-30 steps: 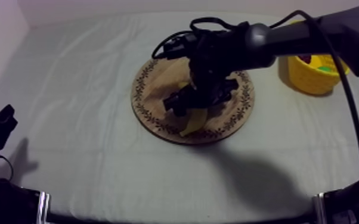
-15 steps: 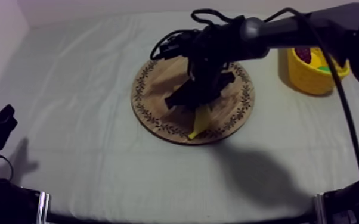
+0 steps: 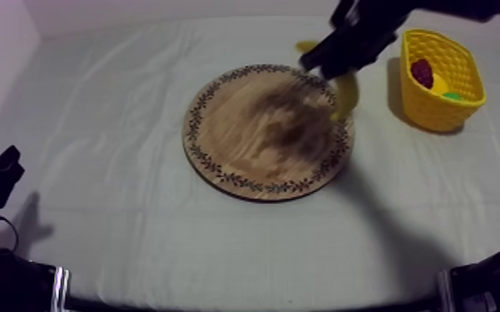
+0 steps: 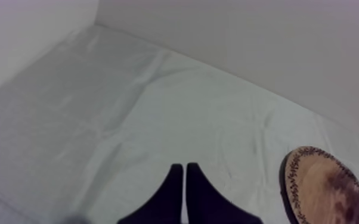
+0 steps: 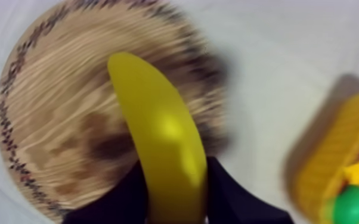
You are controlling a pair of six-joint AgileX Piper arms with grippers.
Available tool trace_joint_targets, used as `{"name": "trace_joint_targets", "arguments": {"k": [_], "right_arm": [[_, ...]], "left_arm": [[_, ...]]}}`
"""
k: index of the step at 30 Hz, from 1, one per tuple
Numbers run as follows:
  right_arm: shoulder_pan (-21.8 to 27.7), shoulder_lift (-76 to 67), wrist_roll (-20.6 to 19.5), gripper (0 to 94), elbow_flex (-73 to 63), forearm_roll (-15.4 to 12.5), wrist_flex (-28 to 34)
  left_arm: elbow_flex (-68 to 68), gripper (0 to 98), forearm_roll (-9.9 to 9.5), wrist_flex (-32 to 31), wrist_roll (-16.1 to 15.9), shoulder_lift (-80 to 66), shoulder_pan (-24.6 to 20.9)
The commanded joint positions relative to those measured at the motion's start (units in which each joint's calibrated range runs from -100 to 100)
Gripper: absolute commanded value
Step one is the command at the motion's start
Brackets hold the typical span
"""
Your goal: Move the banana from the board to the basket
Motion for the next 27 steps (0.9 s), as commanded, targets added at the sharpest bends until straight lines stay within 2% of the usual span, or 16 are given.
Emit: {"name": "trace_joint_targets", "arguments": {"k": [1, 7, 13, 20, 27], "right_arm": [[6.2, -2.9, 4.4, 28.4, -0.4, -0.2, -0.5], [14.4, -3.1, 8.9, 28.8, -2.6, -1.5, -0.9], [20.3, -1.1, 12.2, 28.7, -5.6, -3.0, -1.4], [23.7, 2.6, 13.2, 30.3, -7.6, -3.2, -3.6], [24.6, 6.4, 12.7, 31.4, -8.0, -2.8, -6.0]], "left_arm": [[0.0, 0.1, 0.0, 0.0, 0.0, 0.0, 0.0], [0.0, 0.1, 0.0, 0.0, 0.0, 0.0, 0.0], [0.0, 0.1, 0.0, 0.0, 0.0, 0.0, 0.0], [0.0, 0.1, 0.0, 0.0, 0.0, 0.0, 0.0], [0.0, 0.1, 0.0, 0.0, 0.0, 0.0, 0.0]]}}
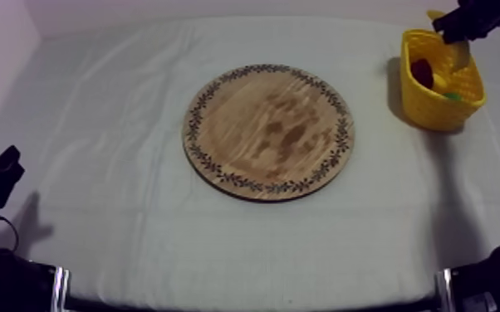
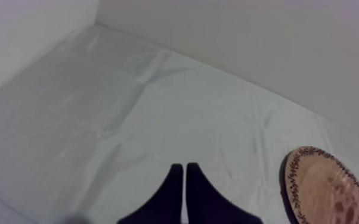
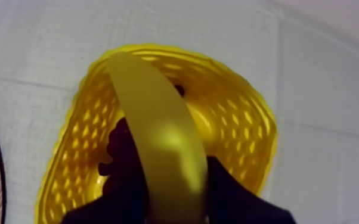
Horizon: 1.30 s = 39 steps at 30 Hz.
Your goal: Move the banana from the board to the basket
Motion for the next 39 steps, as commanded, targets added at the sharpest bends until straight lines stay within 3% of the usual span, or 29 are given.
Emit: {"name": "trace_joint_targets", "arguments": {"k": [1, 15, 17, 22, 24, 26, 30, 32, 39], "right_arm": [[0.2, 0.8, -0.1, 31.5, 0.1, 0.1, -0.4], [1.1, 7.0, -0.7, 31.7, 4.1, 0.8, -6.5], [1.0, 7.4, -0.8, 34.5, 4.5, 0.9, -6.9], [0.9, 7.4, -1.1, 51.6, 5.7, 0.9, -7.9], [0.9, 6.7, -1.0, 53.1, 6.7, 0.7, -8.5], [1.2, 5.3, -0.5, 45.9, 8.1, -0.1, -9.2], [2.0, 0.0, -0.2, 18.2, 13.0, -1.7, -11.6], [2.2, -4.0, -0.4, 10.0, 17.1, -2.0, -13.6], [1.9, -22.2, -0.2, 1.6, 35.6, -2.8, -18.5]], "left_arm": [[0.0, 0.1, 0.0, 0.0, 0.0, 0.0, 0.0], [0.0, 0.1, 0.0, 0.0, 0.0, 0.0, 0.0], [0.0, 0.1, 0.0, 0.0, 0.0, 0.0, 0.0], [0.0, 0.1, 0.0, 0.0, 0.0, 0.0, 0.0], [0.0, 0.1, 0.0, 0.0, 0.0, 0.0, 0.0], [0.0, 0.1, 0.0, 0.0, 0.0, 0.0, 0.0], [0.0, 0.1, 0.0, 0.0, 0.0, 0.0, 0.0], [0.0, 0.1, 0.0, 0.0, 0.0, 0.0, 0.0], [0.0, 0.1, 0.0, 0.0, 0.0, 0.0, 0.0]]}}
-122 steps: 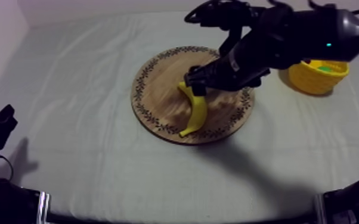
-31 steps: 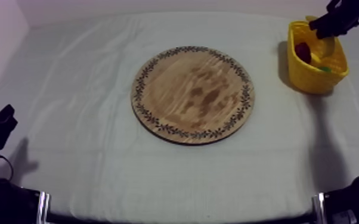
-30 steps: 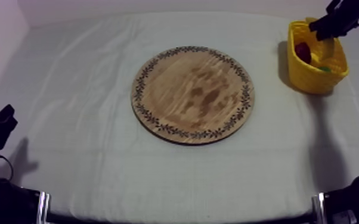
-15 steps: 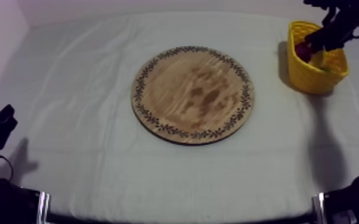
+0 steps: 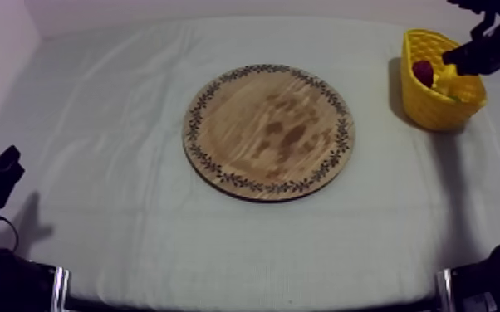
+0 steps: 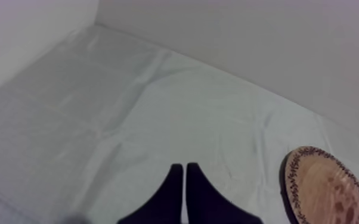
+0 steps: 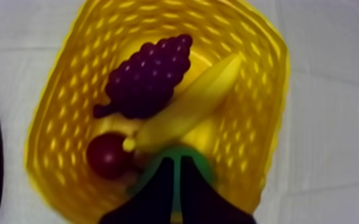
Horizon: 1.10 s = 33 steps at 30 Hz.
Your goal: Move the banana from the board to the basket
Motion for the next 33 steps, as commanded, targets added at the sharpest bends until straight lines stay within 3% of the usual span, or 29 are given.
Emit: {"name": "trace_joint_targets", "arguments": {"k": [1, 14, 18, 23, 27, 33], "right_arm": [[-0.5, -11.0, 0.1, 1.3, 10.6, -0.1, -0.4], [-4.1, -44.6, -2.5, 0.7, 38.3, 1.4, -1.2], [-3.8, -55.4, -1.1, 0.7, 45.3, -0.7, -1.7], [-4.7, -68.4, 2.3, 0.7, 50.6, -3.9, 3.1], [-6.3, -77.9, 1.9, 0.7, 53.4, -3.6, 7.7], [-6.1, -86.1, 2.1, 0.7, 56.8, -4.5, 9.7]], "left_arm": [[0.0, 0.1, 0.0, 0.0, 0.0, 0.0, 0.0], [0.0, 0.1, 0.0, 0.0, 0.0, 0.0, 0.0], [0.0, 0.1, 0.0, 0.0, 0.0, 0.0, 0.0], [0.0, 0.1, 0.0, 0.0, 0.0, 0.0, 0.0], [0.0, 0.1, 0.0, 0.0, 0.0, 0.0, 0.0], [0.0, 0.1, 0.0, 0.0, 0.0, 0.0, 0.0]]}}
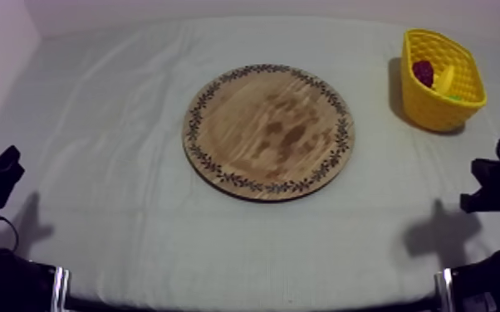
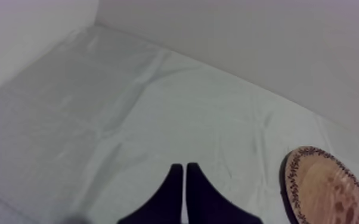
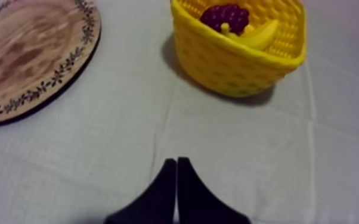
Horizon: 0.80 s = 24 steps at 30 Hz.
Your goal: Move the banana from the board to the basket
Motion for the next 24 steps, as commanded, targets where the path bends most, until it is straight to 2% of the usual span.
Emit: {"name": "trace_joint_targets", "arguments": {"k": [1, 8, 12, 16, 19, 24], "right_arm": [[-0.1, -5.5, -0.1, 0.7, 1.0, 0.1, 0.3], [-2.8, -12.1, -5.3, 0.7, 2.1, 2.6, 1.5], [-1.3, -13.9, -5.4, 0.7, 2.8, 0.7, 0.5], [0.5, -14.3, -7.5, 0.7, 3.8, -0.5, -2.7], [1.1, -14.4, -6.7, 0.7, 4.4, -0.9, -5.8], [1.4, -14.4, -3.2, 0.7, 4.7, -1.1, -7.2]], "left_arm": [[0.0, 0.1, 0.0, 0.0, 0.0, 0.0, 0.0], [0.0, 0.1, 0.0, 0.0, 0.0, 0.0, 0.0], [0.0, 0.1, 0.0, 0.0, 0.0, 0.0, 0.0], [0.0, 0.1, 0.0, 0.0, 0.0, 0.0, 0.0], [0.0, 0.1, 0.0, 0.0, 0.0, 0.0, 0.0], [0.0, 0.1, 0.0, 0.0, 0.0, 0.0, 0.0]]}}
